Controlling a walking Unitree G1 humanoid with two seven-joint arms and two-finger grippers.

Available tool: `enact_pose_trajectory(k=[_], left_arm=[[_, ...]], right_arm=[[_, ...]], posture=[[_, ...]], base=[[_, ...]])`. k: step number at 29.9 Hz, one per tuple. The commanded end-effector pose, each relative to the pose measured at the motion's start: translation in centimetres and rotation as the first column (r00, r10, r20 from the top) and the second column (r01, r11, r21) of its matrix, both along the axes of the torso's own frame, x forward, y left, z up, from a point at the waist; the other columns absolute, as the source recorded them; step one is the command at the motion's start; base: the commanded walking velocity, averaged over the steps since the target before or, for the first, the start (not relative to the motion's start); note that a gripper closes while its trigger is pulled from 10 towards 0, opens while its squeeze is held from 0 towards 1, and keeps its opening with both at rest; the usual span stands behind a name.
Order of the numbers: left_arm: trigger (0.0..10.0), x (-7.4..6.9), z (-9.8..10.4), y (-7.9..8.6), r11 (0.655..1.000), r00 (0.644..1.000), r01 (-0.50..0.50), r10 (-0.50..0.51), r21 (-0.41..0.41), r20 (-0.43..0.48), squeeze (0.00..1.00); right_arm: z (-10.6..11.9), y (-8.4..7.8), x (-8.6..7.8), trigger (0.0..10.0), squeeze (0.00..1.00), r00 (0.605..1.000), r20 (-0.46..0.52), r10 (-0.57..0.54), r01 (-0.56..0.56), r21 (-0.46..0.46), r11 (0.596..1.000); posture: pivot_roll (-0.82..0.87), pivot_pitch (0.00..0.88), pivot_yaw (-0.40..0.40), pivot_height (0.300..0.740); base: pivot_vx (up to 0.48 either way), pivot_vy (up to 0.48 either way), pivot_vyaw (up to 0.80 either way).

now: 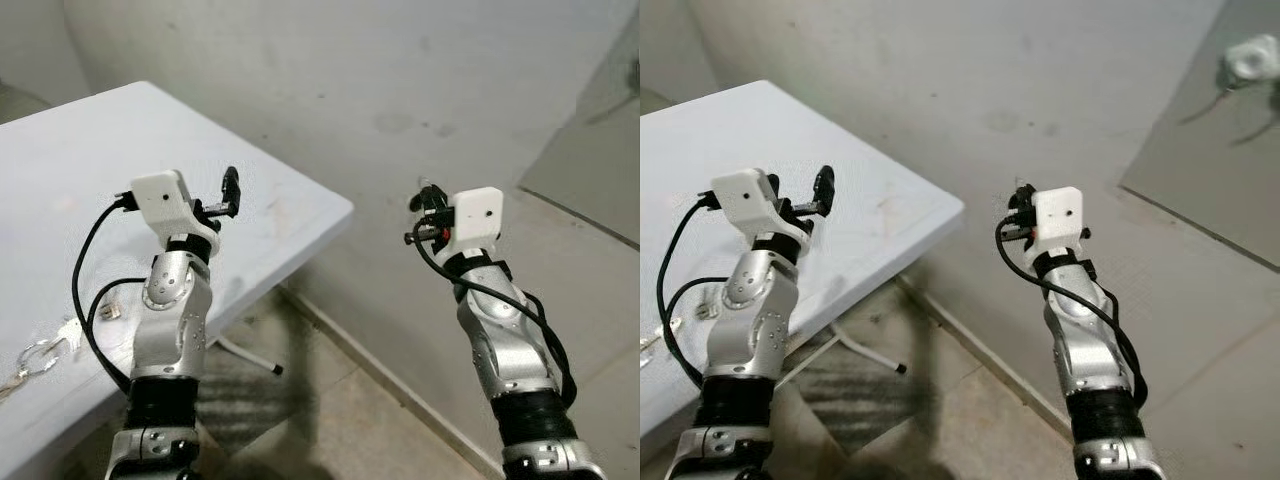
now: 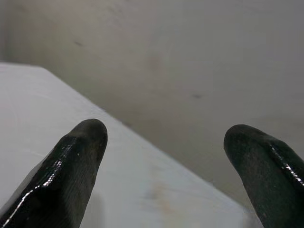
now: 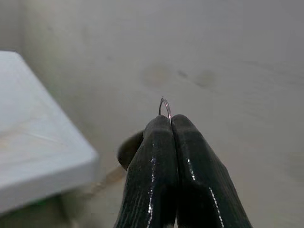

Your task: Hang keys on a hook

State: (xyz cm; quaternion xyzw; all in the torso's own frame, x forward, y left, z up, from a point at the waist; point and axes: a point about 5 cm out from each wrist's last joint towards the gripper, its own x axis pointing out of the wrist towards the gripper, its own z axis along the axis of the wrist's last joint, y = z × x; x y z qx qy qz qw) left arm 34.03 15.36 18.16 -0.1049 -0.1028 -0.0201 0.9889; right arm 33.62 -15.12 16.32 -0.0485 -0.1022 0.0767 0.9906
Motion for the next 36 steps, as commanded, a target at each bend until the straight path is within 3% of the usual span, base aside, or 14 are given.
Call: enact_pose_trajectory(k=[1, 24, 34, 36], left_arm=[[10.0, 0.1, 0.5, 0.1, 1.0, 1.0, -0.011, 0.011, 0.02, 0.014, 0.0], [10.0, 0.0, 0.3, 0.1, 0.999, 1.0, -0.027, 0.027, 0.024, -0.01, 0.0], [10.0, -0.4, -0.2, -0.8, 0.998, 1.0, 0.014, -0.013, 0.062, -0.026, 0.0], [10.0, -0.5, -0.3, -1.2, 0.997, 0.999, 0.032, -0.03, 0.075, -0.034, 0.0]], right_arm=[[0.7, -0.1, -0.1, 10.0, 0.0, 1.0, 0.024, -0.006, 0.006, 0.004, 1.0], [0.9, -0.3, -0.2, 10.0, 0.0, 1.0, 0.025, -0.015, 0.015, 0.004, 1.0], [0.7, -0.4, -0.4, 10.0, 0.0, 1.0, 0.022, -0.017, 0.017, 0.002, 1.0], [0.7, -0.3, -0.5, 10.0, 0.0, 0.999, 0.03, -0.011, 0.009, 0.035, 0.999]], posture=[[0.01, 0.0, -0.066, 0.74], [0.01, 0.0, -0.069, 0.74], [0.0, 0.0, -0.063, 0.74], [0.0, 0.0, -0.061, 0.74]], base=[[0.0, 0.0, -0.75], [0.0, 0.0, -0.75], [0.0, 0.0, -0.75], [0.0, 0.0, -0.71]])
